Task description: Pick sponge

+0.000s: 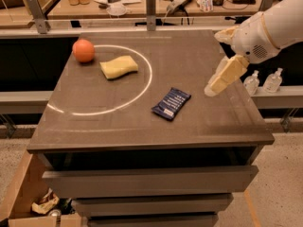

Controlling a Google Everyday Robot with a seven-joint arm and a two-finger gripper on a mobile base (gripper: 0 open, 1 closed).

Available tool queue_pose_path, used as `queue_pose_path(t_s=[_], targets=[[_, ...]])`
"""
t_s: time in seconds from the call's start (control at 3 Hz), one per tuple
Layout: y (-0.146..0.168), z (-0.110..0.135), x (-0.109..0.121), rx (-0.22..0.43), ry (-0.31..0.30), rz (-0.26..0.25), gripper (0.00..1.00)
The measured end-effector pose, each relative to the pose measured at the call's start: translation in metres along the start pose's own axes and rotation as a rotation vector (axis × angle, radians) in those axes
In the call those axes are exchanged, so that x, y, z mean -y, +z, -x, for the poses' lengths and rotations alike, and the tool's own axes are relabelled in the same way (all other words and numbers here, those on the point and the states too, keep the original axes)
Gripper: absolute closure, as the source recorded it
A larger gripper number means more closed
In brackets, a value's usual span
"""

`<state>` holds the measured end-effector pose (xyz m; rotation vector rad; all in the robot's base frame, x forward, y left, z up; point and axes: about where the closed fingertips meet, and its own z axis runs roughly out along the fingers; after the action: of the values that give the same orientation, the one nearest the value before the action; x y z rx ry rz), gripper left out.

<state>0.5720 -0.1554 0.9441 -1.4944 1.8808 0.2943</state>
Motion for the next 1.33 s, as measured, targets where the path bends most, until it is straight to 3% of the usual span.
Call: queue_pose_path(t_s=[0.33,1.0,1.33], targets=[[0.028,0.009,0.018,0.067,-0.001,0.030,0.00],[0.097,0.028,0.054,0.134,0.064,0.077,0.00],[0.131,0.050,0.063,0.157,0.053,0.103,0.00]])
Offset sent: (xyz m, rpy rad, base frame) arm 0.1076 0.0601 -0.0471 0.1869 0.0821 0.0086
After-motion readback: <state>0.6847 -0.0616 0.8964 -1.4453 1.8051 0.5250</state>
